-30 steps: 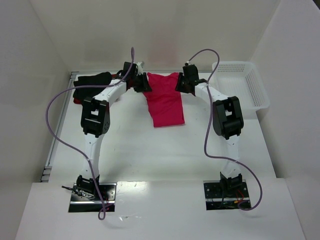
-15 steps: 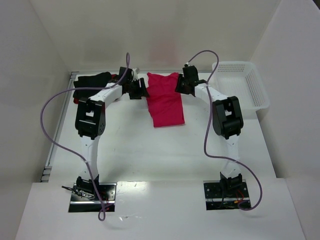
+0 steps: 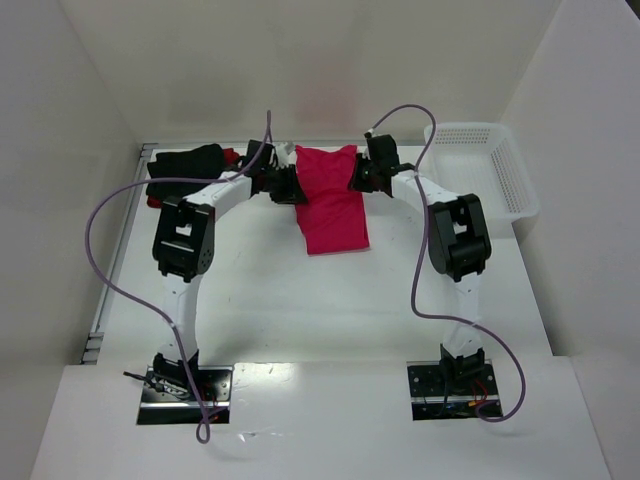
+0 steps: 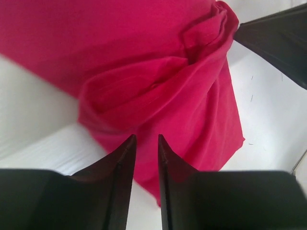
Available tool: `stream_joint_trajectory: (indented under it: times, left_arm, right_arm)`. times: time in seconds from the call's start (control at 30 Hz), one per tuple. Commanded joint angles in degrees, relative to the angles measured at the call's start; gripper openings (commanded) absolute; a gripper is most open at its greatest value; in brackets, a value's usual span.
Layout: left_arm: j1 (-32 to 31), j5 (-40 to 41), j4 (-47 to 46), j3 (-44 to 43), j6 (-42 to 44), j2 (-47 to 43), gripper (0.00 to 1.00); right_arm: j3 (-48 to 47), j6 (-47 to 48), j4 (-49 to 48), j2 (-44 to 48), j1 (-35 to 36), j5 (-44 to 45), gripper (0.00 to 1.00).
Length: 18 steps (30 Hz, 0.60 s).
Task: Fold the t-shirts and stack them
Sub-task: Fold the folded rectangular tshirt in 1/3 of the way
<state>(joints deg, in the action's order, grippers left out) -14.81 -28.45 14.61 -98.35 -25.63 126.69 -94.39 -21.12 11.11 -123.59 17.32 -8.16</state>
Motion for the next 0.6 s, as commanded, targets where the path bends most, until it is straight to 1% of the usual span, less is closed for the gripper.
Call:
stream_joint_trajectory:
  times: [0.0,0.03,0.13,0.23,0.3,0.4,0.43,0.5,0.53,0.57]
  left_arm:
    - [-1.18,-2.58,-2.57,-4.04,0.58,3.37,0.32]
    - [-1.19,-2.58,-2.57,-5.35,0.06,3.91,0.30]
    - [-1.19,-1.61,-2.57,-6.59,-0.74,5.75,0.30]
    - [-1.19,1.37,-3.09,-8.17,-1.35,7.16,0.28]
    - [-1.19,3.91,-3.79,-9.48,-1.88,7.69,0.28]
    - [-1.19,5.24,-4.33,-11.16,-2.59,8.83,0.28]
    - [-1.19,6.29,-4.33,-12.99,-2.59,9.62,0.30]
    - [-1.19,7.44,-3.63,-14.67,-3.20,10.41,0.30]
    - [-1.19,8.40,-3.63,-15.20,-3.20,10.42,0.32]
    - [-0.67,8.41,-3.63,-15.21,-3.20,10.42,0.34]
  right_arm:
    - [-2.90,1.00,-2.06,-1.73,0.08,-1.24,0.17]
    - [-2.91,1.00,-2.06,-2.44,0.08,-0.63,0.17]
    - [-5.45,1.00,-1.53,-4.37,0.08,-0.10,0.17]
    - [-7.30,1.00,-0.30,-5.60,0.08,-0.10,0.17]
    - [-7.92,1.00,-0.30,-5.61,0.08,0.68,0.17]
    - [-7.92,1.00,-0.30,-4.99,0.08,1.31,0.19]
    - [-7.92,1.00,-0.30,-4.38,0.08,1.31,0.19]
    - [-7.92,1.69,-0.30,-3.76,0.08,2.71,0.21]
    - [-7.92,1.70,-0.30,-3.15,0.08,2.71,0.21]
    - [-7.92,2.22,-0.30,-3.15,0.08,3.32,0.23]
